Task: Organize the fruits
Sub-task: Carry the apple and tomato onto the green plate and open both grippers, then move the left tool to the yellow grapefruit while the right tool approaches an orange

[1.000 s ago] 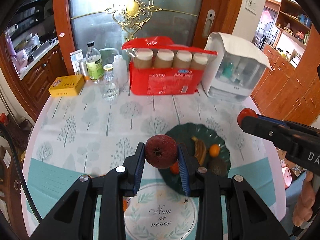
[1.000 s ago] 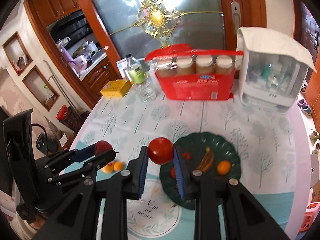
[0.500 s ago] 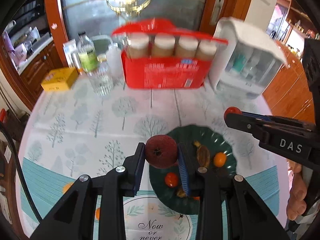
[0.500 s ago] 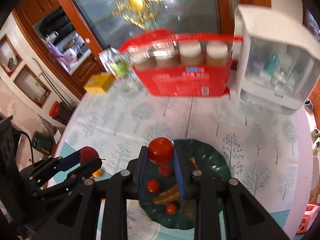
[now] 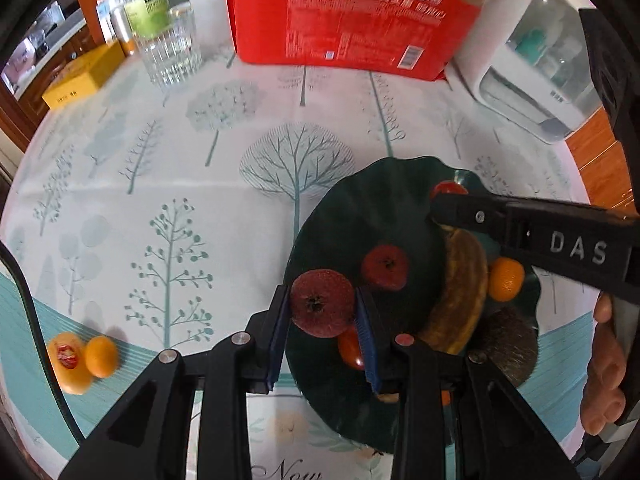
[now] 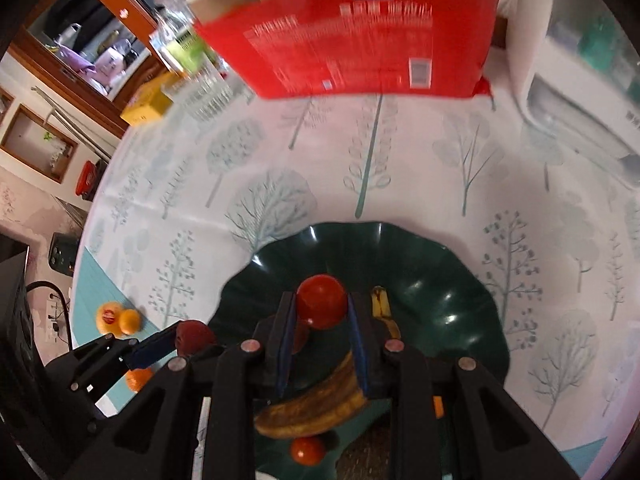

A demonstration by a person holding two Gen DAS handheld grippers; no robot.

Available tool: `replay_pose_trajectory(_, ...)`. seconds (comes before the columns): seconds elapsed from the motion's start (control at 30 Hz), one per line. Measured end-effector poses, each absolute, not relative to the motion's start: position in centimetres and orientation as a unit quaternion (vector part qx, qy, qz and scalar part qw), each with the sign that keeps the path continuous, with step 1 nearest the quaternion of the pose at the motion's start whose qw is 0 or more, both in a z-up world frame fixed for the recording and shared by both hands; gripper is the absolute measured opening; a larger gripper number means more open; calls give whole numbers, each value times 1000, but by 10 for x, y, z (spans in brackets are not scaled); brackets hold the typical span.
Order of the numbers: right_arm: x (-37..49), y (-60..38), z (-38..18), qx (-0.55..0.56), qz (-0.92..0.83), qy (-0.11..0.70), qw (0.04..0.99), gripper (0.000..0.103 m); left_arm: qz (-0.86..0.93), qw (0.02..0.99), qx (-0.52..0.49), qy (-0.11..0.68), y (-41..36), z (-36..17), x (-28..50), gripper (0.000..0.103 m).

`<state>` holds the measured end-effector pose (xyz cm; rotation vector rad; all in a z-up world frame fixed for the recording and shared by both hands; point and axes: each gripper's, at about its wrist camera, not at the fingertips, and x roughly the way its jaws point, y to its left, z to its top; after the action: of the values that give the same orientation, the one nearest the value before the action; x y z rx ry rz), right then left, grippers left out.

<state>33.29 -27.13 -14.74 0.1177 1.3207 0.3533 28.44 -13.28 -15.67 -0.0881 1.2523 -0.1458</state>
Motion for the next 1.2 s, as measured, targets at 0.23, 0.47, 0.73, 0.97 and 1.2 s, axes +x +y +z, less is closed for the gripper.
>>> replay_pose_trajectory(0.23,341,-269,-170,53,161,631,757,27,-69,802,-49,591,-136,-172,299,31)
replay_pose_trajectory(0.47,340,-265,-178,51,173,644,743,29,-70,803,-51,590,-141,-176,301,34)
replay_pose_trajectory(0.73,333,-272,-171,67,173,638,747,33,-65,815,-46,574,-140,-164,294,46)
replay_pose_trajectory(0.97,320,-276,-150,73,172,618,763,33,-61,827,-49,557,-133,-143,278,52)
replay_pose_trajectory(1.2,295,-276,-116,81,176,585,788,33,-60,840,-56,537,-125,-115,255,56)
